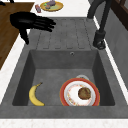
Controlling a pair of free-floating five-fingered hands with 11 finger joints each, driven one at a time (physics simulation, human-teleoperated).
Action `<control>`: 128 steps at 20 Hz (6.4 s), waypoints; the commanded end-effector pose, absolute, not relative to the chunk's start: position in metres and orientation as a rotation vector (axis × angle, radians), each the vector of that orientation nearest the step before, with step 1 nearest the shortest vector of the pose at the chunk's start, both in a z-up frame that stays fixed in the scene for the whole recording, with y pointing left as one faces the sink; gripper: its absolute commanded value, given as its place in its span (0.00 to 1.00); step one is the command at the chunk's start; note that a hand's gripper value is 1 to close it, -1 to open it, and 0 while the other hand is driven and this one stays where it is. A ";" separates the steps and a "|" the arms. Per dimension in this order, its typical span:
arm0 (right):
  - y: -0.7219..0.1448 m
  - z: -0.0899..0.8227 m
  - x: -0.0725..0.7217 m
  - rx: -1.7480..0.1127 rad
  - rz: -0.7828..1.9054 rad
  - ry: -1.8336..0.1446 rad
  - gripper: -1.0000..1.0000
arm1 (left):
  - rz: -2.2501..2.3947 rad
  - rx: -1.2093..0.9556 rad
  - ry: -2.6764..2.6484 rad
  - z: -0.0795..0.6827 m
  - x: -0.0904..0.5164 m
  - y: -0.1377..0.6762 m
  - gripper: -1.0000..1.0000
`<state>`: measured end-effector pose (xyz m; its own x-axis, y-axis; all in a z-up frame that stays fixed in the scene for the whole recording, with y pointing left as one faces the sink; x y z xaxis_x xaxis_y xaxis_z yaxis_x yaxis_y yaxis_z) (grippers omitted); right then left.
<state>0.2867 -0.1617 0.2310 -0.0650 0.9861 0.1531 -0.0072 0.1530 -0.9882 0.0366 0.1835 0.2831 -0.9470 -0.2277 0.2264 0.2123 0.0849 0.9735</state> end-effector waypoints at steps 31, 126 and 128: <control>-0.108 0.215 0.518 -1.066 1.277 -1.224 0.00 | -1.930 0.015 -2.049 0.283 0.037 0.184 0.50; -0.037 0.129 0.602 -1.299 1.337 -0.818 0.00 | -1.930 0.015 -2.049 0.283 0.037 0.184 0.50; -0.040 0.125 0.606 -1.271 1.363 -0.757 0.00 | -1.930 0.015 -2.049 0.283 0.037 0.184 0.50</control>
<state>0.6029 -0.0385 0.1287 0.1865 0.9343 -0.3038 -0.1798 -0.2715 -0.9455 0.0366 0.1835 0.2831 -0.9470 -0.2277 0.2264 0.2123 0.0849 0.9735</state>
